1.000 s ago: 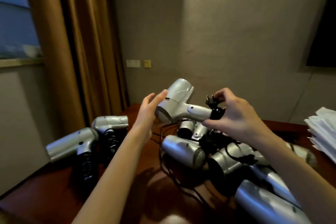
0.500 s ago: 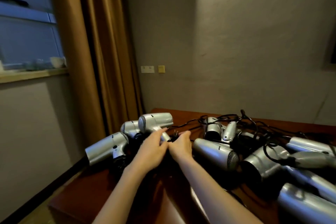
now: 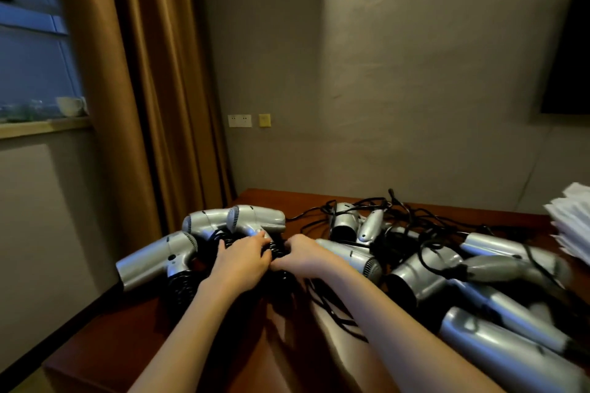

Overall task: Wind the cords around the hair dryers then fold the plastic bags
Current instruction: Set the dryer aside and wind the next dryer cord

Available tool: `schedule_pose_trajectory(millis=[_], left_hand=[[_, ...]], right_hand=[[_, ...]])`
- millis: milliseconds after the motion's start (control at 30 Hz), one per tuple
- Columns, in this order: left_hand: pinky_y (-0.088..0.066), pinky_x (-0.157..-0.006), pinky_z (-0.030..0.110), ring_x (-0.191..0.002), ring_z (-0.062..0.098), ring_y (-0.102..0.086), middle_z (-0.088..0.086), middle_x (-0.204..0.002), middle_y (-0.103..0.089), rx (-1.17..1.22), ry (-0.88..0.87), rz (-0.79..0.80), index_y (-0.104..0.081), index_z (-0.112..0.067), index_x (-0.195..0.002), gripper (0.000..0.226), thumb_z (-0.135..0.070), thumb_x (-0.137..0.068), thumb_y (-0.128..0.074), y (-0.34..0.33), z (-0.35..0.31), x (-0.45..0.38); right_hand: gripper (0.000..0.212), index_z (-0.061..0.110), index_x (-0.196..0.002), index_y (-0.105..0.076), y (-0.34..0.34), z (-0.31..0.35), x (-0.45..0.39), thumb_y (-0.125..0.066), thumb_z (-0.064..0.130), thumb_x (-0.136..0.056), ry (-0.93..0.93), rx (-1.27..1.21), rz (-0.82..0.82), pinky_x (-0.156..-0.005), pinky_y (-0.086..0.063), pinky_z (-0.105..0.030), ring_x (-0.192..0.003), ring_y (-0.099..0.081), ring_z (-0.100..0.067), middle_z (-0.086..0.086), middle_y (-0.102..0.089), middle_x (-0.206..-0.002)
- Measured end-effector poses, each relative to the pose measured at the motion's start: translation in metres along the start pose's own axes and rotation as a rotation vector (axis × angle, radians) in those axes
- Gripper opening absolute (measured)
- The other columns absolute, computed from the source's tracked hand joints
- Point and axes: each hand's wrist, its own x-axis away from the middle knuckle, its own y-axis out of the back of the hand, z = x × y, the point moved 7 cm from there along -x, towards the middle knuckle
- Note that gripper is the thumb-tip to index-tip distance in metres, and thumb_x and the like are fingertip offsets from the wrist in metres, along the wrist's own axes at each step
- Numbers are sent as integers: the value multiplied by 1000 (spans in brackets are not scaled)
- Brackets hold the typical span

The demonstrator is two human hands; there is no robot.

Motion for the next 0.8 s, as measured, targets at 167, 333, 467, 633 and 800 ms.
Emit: schedule_pose_trajectory(millis=[167,333,467,633,800], left_hand=[[-18,-117,52,-137,23,-41,1,-147,-47,31,-31,-73,-47,-20,-142,44,-33,-99,-47,-2,-24,3],[-43,-102,32,-121,17,-54,1,-131,-61,300,-217,-144,-63,-20,-128,37,-28,-93,-60,-1,-84,11],[-48,-91,34,-107,18,-60,1,-113,-66,343,-345,-146,-71,-22,-113,25,-29,-90,-63,5,-142,24],[-51,-79,26,-87,11,-66,-3,-91,-72,465,-503,18,-74,-17,-100,15,-22,-88,-67,-13,-197,38],[-53,-90,25,-93,5,-67,-2,-99,-74,732,-577,285,-69,-21,-112,45,-13,-67,-65,-30,-240,46]], right_hand=[[44,8,-130,-54,57,-10,30,-62,22,-88,84,-3,-107,-97,-49,-36,-110,-60,-21,-8,-63,-121],[25,15,-113,-66,102,-43,59,-64,20,-89,138,34,-109,-94,-50,-31,-100,-64,-14,-3,-68,-109],[14,21,-99,-73,135,-53,88,-69,25,-86,202,79,-79,-87,-48,-26,-93,-65,-9,4,-72,-98],[18,18,-85,-73,190,-99,136,-64,3,-87,213,-143,-303,-68,-49,-14,-74,-68,-1,4,-74,-79],[40,30,-92,-71,199,-166,173,-58,-5,-79,33,181,-208,-82,-46,-18,-93,-63,-5,6,-71,-96]])
